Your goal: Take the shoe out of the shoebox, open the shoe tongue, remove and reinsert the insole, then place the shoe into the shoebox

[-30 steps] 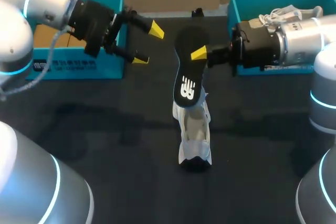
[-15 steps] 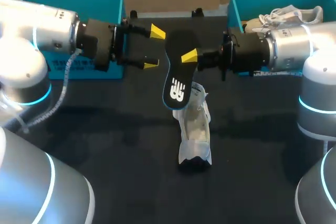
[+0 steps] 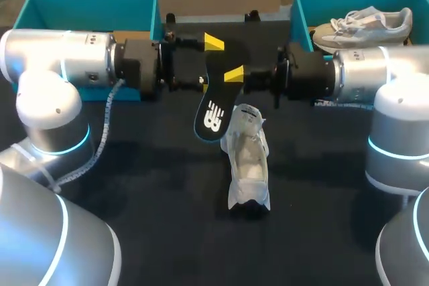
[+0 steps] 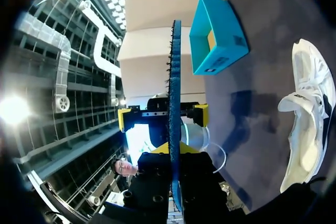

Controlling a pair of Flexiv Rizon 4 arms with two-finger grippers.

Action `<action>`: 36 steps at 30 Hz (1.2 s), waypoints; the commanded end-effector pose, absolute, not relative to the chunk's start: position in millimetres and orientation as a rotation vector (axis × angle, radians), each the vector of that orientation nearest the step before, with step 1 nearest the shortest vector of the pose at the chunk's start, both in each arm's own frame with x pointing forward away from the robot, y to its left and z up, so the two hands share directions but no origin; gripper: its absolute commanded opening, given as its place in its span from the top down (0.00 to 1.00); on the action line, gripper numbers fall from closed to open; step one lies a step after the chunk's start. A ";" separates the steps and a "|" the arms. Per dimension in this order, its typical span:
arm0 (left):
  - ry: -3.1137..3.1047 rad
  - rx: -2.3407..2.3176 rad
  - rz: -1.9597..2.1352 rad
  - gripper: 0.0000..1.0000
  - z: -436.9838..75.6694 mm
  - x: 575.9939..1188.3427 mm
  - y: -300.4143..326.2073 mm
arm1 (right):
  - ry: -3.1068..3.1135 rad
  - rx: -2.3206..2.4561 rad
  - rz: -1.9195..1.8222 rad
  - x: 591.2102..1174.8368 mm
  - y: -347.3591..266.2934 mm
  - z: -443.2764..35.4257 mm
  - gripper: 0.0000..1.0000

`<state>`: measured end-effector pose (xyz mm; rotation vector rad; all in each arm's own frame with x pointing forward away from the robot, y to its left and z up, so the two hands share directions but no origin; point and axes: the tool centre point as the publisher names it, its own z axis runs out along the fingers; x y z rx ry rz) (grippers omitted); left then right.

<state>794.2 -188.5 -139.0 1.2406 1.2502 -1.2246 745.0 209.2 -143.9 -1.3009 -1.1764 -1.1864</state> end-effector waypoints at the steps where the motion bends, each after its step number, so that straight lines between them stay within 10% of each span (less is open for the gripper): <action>1: 1.247 1.229 -1.232 0.40 -141.4 795.6 -190.5 | -1.173 -1.301 -1.194 743.0 209.5 -144.4 1.00; 7: 1.248 1.227 -1.246 0.79 -142.8 793.9 -195.4 | -1.179 -1.296 -1.194 743.0 208.9 -143.7 1.00; 14: 1.242 1.232 -1.263 1.00 -145.1 789.5 -202.5 | -1.180 -1.299 -1.202 743.6 207.4 -143.2 1.00; 27: 1.246 1.217 -1.279 1.00 -144.7 789.2 -209.9 | -1.182 -1.290 -1.194 745.0 208.3 -144.9 1.00; 36: 1.236 1.234 -1.280 0.77 -143.1 789.6 -211.6 | -1.179 -1.288 -1.192 744.1 208.2 -145.7 1.00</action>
